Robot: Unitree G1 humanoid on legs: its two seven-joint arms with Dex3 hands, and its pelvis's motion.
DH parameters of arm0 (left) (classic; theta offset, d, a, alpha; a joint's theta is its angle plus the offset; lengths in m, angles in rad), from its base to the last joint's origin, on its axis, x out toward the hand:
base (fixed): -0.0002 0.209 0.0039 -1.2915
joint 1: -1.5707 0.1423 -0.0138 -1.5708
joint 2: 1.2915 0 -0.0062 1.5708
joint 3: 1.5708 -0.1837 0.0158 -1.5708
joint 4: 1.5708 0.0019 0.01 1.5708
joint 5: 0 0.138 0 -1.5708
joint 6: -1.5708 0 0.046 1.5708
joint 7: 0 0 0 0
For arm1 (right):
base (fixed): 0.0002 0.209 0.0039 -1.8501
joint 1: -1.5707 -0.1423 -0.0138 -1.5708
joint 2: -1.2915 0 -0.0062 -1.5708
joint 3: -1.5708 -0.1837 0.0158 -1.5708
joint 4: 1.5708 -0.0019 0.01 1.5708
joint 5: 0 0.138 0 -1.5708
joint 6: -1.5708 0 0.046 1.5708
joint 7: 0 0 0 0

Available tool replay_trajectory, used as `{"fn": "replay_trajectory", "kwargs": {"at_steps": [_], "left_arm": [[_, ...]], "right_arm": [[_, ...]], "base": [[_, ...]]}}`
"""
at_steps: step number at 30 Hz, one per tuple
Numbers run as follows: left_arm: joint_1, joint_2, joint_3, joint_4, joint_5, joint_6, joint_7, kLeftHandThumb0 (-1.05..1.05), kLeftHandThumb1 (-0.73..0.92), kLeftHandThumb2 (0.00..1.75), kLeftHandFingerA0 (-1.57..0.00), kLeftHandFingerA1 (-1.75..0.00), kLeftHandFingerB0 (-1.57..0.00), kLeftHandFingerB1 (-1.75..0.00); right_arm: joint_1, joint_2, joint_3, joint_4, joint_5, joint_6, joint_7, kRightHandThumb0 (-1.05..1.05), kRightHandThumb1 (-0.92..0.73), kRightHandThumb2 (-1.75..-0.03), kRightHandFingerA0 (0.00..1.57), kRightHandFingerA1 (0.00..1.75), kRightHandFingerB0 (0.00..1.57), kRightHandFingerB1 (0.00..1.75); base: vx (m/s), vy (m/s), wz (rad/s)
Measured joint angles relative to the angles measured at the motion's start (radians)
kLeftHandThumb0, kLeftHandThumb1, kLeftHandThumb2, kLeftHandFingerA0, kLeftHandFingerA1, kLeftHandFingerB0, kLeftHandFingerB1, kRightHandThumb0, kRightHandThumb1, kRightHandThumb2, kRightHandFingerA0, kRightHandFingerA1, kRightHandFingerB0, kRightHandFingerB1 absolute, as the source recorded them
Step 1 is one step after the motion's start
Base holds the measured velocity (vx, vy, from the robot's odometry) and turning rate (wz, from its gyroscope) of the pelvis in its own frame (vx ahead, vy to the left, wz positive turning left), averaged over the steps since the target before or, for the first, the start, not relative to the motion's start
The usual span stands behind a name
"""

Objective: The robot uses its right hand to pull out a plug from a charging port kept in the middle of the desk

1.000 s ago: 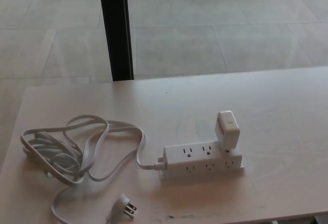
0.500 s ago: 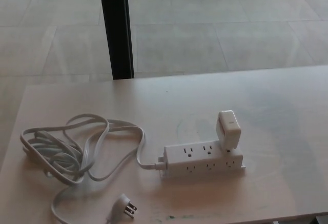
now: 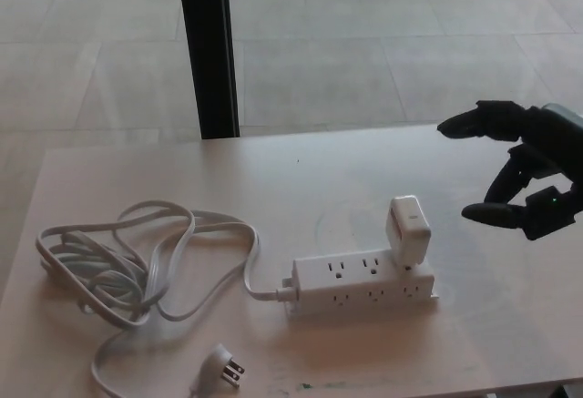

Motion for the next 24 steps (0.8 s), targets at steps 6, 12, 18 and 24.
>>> {"fn": "replay_trajectory", "kwargs": {"at_steps": [6,12,18,24], "left_arm": [[-0.001,0.000,0.000,0.000,0.000,0.000,-0.005,-0.71,0.57,0.94,-0.50,-0.62,-0.36,-0.52],[-0.002,0.001,0.002,0.000,-0.001,0.000,-0.007,-0.71,0.69,0.61,-0.59,-0.57,-0.44,-0.40],[-0.005,0.005,0.001,0.000,-0.001,0.000,-0.007,-0.69,0.70,0.61,-0.61,-0.58,-0.42,-0.40],[-0.006,0.010,-0.001,0.000,-0.001,0.000,-0.009,-0.70,0.68,0.61,-0.61,-0.67,-0.44,-0.42]], "right_arm": [[-0.081,0.001,0.098,0.052,-0.083,0.004,0.036,-0.74,-0.45,-0.83,0.77,0.79,0.19,0.43],[-0.143,0.012,0.171,0.100,-0.169,0.004,0.069,-0.75,-0.59,-0.59,0.78,0.85,0.25,0.30],[-0.159,0.050,0.196,0.139,-0.236,-0.017,0.071,-0.74,-0.46,-0.85,0.77,0.78,0.18,0.43],[-0.160,0.089,0.224,0.160,-0.300,-0.031,0.073,-0.74,-0.60,-0.58,0.84,1.55,0.24,0.32]], "base": [[0.00,0.000,0.00],[0.00,0.000,0.00],[0.00,0.000,0.00],[0.00,0.000,0.00]]}}
